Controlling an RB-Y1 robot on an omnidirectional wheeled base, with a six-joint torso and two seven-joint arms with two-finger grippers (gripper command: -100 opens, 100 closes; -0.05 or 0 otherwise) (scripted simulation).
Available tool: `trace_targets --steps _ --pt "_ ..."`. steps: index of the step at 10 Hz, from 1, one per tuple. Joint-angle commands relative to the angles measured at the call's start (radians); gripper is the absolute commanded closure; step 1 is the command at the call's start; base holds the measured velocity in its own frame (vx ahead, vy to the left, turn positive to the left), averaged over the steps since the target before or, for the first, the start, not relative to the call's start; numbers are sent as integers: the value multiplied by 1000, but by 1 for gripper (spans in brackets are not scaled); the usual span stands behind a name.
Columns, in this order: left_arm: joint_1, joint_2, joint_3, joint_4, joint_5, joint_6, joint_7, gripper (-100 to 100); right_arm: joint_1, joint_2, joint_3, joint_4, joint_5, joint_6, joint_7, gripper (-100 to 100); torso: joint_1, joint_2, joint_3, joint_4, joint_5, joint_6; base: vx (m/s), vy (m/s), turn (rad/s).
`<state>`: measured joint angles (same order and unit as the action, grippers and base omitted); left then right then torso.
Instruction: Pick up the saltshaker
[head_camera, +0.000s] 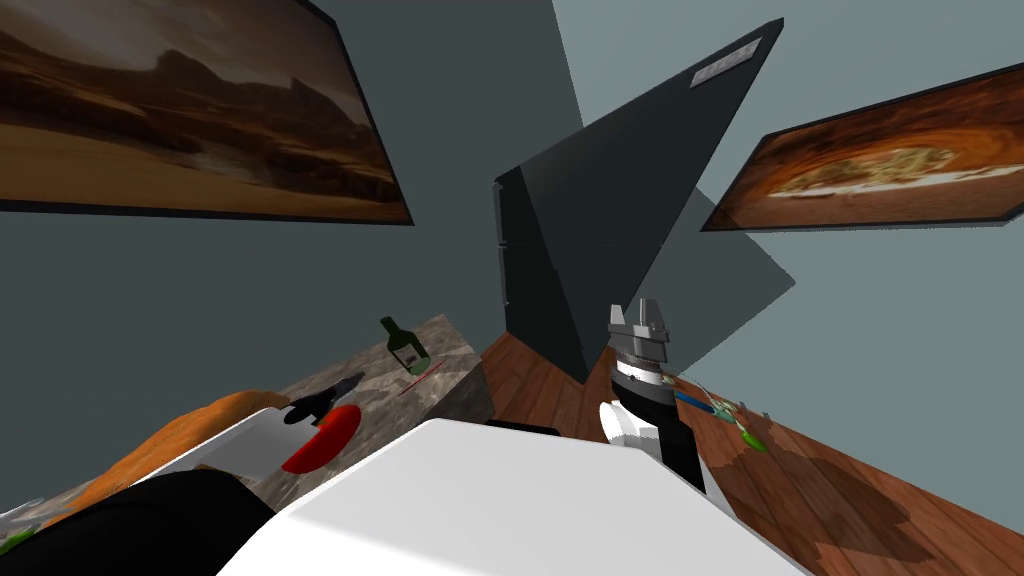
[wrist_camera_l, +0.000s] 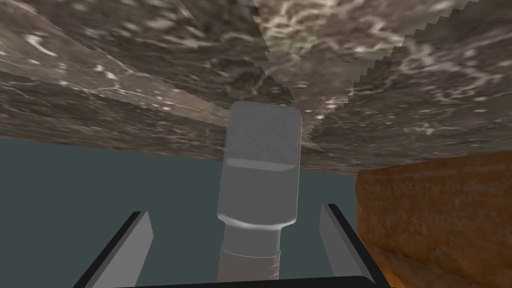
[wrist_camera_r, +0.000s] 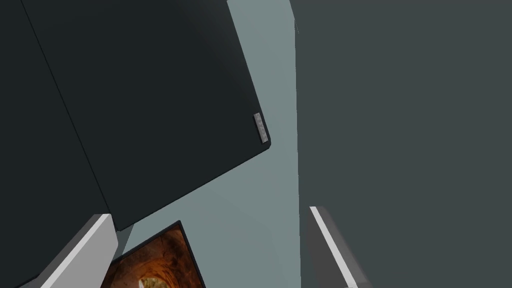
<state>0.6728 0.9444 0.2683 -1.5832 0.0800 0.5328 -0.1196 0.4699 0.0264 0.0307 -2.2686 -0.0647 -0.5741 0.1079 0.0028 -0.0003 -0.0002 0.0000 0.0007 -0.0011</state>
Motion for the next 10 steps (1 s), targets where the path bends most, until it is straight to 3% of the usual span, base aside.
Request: trace_targets --steps 1,2,6,7,8,10 --pt "0 0 0 0 0 0 0 -100 0 0 0 0 0 0 0 0 0 0 0 0 0 0 0 7 -18" --pt "-1 -1 -1 2 -1 -1 0 100 0 0 0 0 0 0 0 0 -2 1 1 0 -1 0 0 0 0" --pt "-3 1 1 0 -2 -2 -1 100 0 0 0 0 0 0 0 0 -1 2 1 0 1 -1 1 -1 -6" --pt "-2 1 1 1 -2 -2 -1 0 0 0 0 0 0 0 0 0 -1 2 1 0 1 -1 0 0 0" --pt "17 16 7 -32 12 14 3 100 0 0 0 0 0 0 0 0 -1 2 1 0 1 -1 -19 -30 84" --pt "16 18 7 -33 12 12 2 100 0 0 0 0 0 0 0 0 -5 4 2 0 1 -3 -18 -37 64"
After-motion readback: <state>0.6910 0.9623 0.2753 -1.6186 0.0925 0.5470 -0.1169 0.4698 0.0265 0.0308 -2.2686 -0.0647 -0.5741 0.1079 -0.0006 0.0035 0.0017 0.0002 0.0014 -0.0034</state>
